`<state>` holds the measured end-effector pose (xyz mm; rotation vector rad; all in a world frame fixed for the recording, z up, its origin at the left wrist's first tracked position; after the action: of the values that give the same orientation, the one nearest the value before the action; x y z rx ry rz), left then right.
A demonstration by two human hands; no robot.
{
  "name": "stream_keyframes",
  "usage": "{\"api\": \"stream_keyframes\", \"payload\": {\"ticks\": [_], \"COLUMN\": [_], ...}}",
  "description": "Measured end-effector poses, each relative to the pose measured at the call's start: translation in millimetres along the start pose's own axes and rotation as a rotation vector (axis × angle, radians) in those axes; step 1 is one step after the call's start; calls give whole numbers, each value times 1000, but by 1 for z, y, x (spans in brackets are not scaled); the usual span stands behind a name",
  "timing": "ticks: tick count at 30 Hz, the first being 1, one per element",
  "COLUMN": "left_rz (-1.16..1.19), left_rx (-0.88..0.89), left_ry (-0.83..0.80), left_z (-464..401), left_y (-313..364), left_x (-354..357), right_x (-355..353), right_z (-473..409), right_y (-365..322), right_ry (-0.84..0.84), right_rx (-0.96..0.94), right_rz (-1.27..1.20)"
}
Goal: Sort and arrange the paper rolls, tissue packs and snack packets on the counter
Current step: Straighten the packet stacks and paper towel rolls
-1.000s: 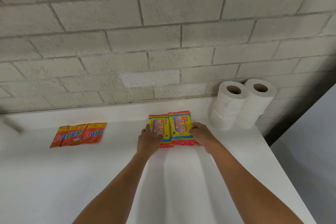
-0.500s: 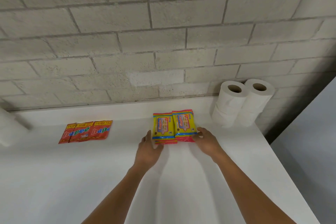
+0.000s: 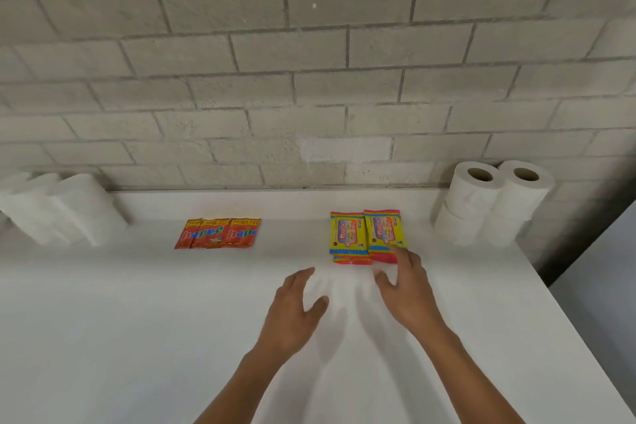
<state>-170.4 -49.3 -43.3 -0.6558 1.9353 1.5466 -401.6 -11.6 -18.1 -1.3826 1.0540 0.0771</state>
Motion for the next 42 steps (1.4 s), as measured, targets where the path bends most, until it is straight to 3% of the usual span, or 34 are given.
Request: {"api": "stream_keyframes", "payload": {"ticks": [5,12,21,34,42], "left_rz": [-42,-151,-289,-434,-519], "left_rx": [-9,-76,-116,-86,124], "left_ry": [68,70,58,-42,-43], "left_z": [26,65,65,-46,-125], "left_y": [-11,-40,-92,-213,-245], "left_x": [-27,-51,-87,-140,-140], "right_x": [30,85,143,259,328], "right_z": [37,77,111,59,35], "right_y": [-42,-58,-83,-176,-206], "right_ry": [-178,-413,-591,-473,-410], "right_rx": [-163,-225,-297,-315,-378], "right_rz": [-20,43,157,274,388]}}
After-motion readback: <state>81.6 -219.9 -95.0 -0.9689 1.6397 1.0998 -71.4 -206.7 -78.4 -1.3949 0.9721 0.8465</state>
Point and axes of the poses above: each hand's wrist, its own z-axis away from the middle knuckle, its own x-axis out of the palm, y = z × x, the point moved 10 cm from there along -z, towards the middle knuckle, and after that the axes turned 14 degrees about y, right-handed, at the moved point
